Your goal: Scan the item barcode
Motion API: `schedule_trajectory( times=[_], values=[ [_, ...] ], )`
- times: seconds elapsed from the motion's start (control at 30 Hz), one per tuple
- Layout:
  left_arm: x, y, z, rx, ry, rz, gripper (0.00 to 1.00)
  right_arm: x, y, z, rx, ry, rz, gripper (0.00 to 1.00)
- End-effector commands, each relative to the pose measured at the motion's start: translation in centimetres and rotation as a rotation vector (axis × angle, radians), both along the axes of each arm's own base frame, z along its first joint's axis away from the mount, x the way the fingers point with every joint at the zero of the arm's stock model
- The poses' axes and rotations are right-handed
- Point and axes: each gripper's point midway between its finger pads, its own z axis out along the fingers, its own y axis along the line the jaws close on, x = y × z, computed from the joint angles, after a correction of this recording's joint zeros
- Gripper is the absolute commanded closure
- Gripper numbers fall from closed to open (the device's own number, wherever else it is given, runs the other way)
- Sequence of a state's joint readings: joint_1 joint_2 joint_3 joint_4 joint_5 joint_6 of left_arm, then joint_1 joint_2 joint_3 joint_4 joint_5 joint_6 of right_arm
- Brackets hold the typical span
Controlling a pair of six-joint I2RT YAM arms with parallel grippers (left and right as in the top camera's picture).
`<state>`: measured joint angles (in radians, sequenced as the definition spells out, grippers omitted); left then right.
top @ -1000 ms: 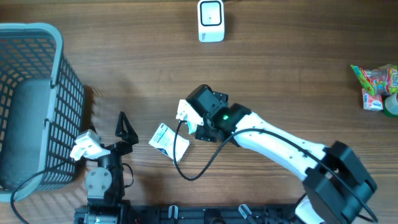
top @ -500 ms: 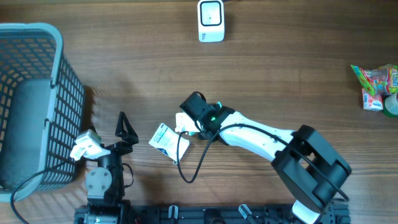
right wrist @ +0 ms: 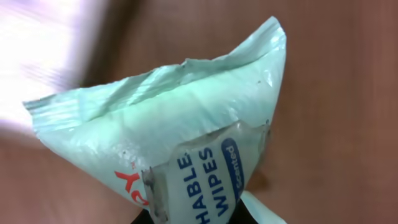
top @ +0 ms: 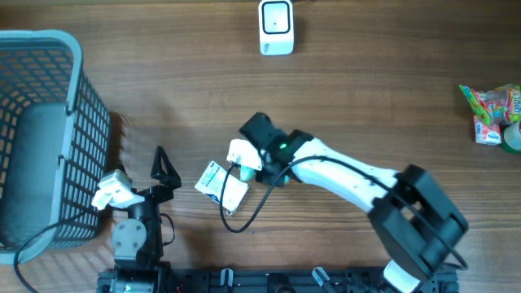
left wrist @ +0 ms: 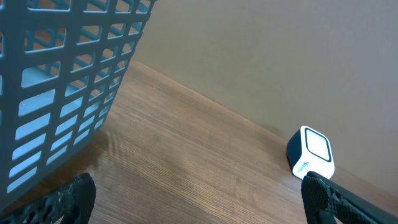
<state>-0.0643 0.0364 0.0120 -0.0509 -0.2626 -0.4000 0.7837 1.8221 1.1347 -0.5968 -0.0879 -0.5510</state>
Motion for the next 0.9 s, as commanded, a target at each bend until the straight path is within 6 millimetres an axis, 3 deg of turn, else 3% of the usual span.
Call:
schedule_trajectory(
  times=[0.0,0.1,0.13,0.17,0.2,0.3,0.43,0.57,0.73,0.8,0.87],
  values=[
    [0.0,0.0,-0.1,-0.005,-0.001,0.000,0.00,-3.4,3.9,9.1,0.508,0.413,-0.104,0.96],
    [0.0,0.0,-0.1,-0.005,-0.001,0.000,0.00,-4.5,3.2,14.6,0.790,0.682,-0.060,0.94],
    [0.0,0.0,-0.1,-0.005,-0.001,0.000,0.00,-4.4,2.7,15.8,0.853,0.737,-0.059,0.84],
    [0.0,0.0,-0.1,-0.005,-0.001,0.000,0.00,-3.6,2.0,16.8,0.902,0.792,-0.099,0.90],
    [0.0,0.0,-0.1,-0.005,-0.001,0.000,0.00,-2.8,1.3,16.9,0.905,0.817,-0.165,0.95],
    [0.0,0.0,-0.1,-0.005,-0.001,0.000,0.00,-1.6,0.5,16.5,0.885,0.853,-0.281,0.96],
    [0.0,0.0,-0.1,-0.005,-0.001,0.000,0.00,-4.7,1.2,22.0,1.171,0.867,0.139,0.96],
    [0.0,0.0,-0.1,-0.005,-0.001,0.000,0.00,-5.3,2.1,22.4,1.105,1.022,0.059,0.95],
    [0.0,0.0,-0.1,-0.005,-0.001,0.000,0.00,-4.8,2.7,22.9,0.809,1.500,-0.406,0.96],
    [0.0,0.0,-0.1,-0.005,-0.001,0.000,0.00,-4.1,3.0,22.5,0.759,1.529,-0.513,0.96],
    [0.0,0.0,-0.1,-0.005,-0.001,0.000,0.00,-2.9,3.5,22.6,0.820,1.429,-0.463,0.96]
  ],
)
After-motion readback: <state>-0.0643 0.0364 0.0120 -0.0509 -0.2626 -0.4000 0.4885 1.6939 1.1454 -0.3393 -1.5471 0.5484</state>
